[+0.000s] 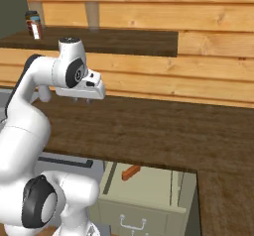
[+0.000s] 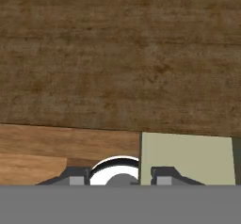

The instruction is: Pick up the knife from the drawer and place it on the cutting board. Then place the meat from the plate to the cutting board.

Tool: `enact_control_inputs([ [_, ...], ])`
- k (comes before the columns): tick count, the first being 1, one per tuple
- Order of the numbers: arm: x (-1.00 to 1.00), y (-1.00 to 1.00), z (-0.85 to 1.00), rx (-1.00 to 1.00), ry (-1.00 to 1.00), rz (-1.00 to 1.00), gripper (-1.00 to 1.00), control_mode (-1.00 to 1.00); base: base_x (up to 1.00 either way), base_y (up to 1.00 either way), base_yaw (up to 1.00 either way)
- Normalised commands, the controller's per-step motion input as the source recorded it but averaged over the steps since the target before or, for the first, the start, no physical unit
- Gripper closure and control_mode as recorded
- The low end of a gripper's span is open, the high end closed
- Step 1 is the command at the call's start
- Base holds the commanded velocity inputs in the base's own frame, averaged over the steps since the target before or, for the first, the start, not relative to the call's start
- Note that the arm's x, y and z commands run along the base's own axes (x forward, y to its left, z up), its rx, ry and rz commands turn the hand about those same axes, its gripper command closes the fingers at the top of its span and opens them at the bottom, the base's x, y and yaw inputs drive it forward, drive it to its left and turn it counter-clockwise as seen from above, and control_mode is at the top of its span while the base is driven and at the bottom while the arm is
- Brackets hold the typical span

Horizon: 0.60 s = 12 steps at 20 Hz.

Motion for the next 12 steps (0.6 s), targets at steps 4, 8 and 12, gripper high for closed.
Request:
enact_control_inputs([
  [4, -0.16, -0.16, -0.07, -0.03, 0.00, 0.00, -1.00, -1.00, 0.00, 0.00, 0.00],
  [8, -0.49, -0.49, -0.30, -0.08, 0.00, 0.01, -1.00, -1.00, 0.00, 0.00, 0.00],
  [12, -0.69, -0.57, -0.44, -0.05, 0.01, 0.04, -1.00, -1.00, 0.00, 0.00, 0.00],
])
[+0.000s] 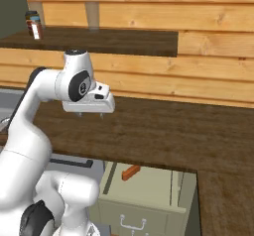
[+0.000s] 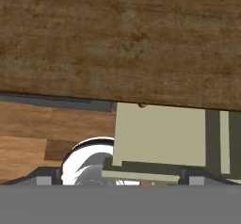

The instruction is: Pick up the knife from the drawer and place it on the cutting board. Then place the meat from the plate to the cutting board.

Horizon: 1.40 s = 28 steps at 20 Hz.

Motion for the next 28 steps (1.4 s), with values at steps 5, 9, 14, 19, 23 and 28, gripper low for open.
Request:
enact_control_inputs([
  [5, -0.46, -0.42, -0.32, 0.01, 0.00, 0.00, -1.00, -1.00, 0.00, 0.00, 0.00],
  [9, -0.06, 0.00, -0.01, 0.03, 0.00, 0.00, -1.00, -1.00, 0.00, 0.00, 0.00],
  [14, 0.00, 0.00, 0.00, 0.00, 0.00, 0.00, -1.00, -1.00, 0.00, 0.00, 0.00],
  [19, 0.00, 0.00, 0.00, 0.00, 0.00, 0.00, -1.00, 1.00, -0.03, 0.03, -0.01],
  [23, 0.00, 0.00, 0.00, 0.00, 0.00, 0.00, -1.00, 1.00, -0.55, 0.45, -0.05],
  [28, 0.00, 0.00, 0.00, 0.00, 0.00, 0.00, -1.00, 1.00, -0.65, 0.58, -0.21],
])
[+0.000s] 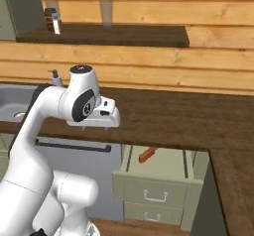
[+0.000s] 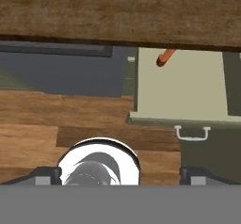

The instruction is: Pick up the knife from the drawer and place it on the cutting board. Then place the meat from the plate to the cutting board.

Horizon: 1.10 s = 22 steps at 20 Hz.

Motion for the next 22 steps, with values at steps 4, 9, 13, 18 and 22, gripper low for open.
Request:
enact_control_inputs([
  [4, 0.00, 0.00, 0.00, 0.00, 0.00, 0.00, -1.00, 1.00, -0.49, 0.35, -0.39],
  [9, 0.00, 0.00, 0.00, 0.00, 0.00, 0.00, -1.00, 1.00, -0.17, -0.09, -0.32],
  [13, 0.00, 0.00, 0.00, 0.00, 0.00, 0.00, -1.00, 1.00, -0.05, -0.38, -0.12],
  [18, 0.00, 0.00, 0.00, 0.00, 0.00, 0.00, -1.00, 1.00, -0.09, -0.37, -0.09],
  [22, 0.00, 0.00, -0.05, 0.00, 0.00, -0.01, -1.00, -1.00, -0.05, -0.07, -0.08],
])
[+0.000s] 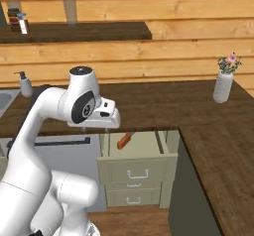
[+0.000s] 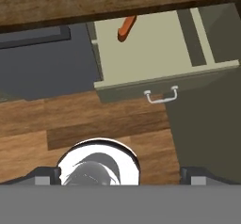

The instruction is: Pick up the knife from the drawer and place it on the cutting board. Then place the meat from the plate to the cutting board.

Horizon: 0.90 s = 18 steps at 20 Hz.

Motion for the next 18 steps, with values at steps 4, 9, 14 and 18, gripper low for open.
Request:
enact_control_inputs([
  [4, 0.15, -0.06, -0.20, 0.00, 0.00, 0.00, -1.00, -1.00, 0.00, 0.00, 0.00],
  [9, 0.90, -0.40, -0.35, 0.00, 0.08, 0.02, -1.00, -1.00, 0.00, 0.00, 0.00],
  [14, 1.00, -0.42, -0.61, 0.01, 0.17, 0.10, -1.00, -1.00, 0.00, 0.00, 0.00],
  [18, 1.00, -0.42, -0.96, 0.07, 0.12, 0.10, -1.00, -1.00, 0.00, 0.00, 0.00],
])
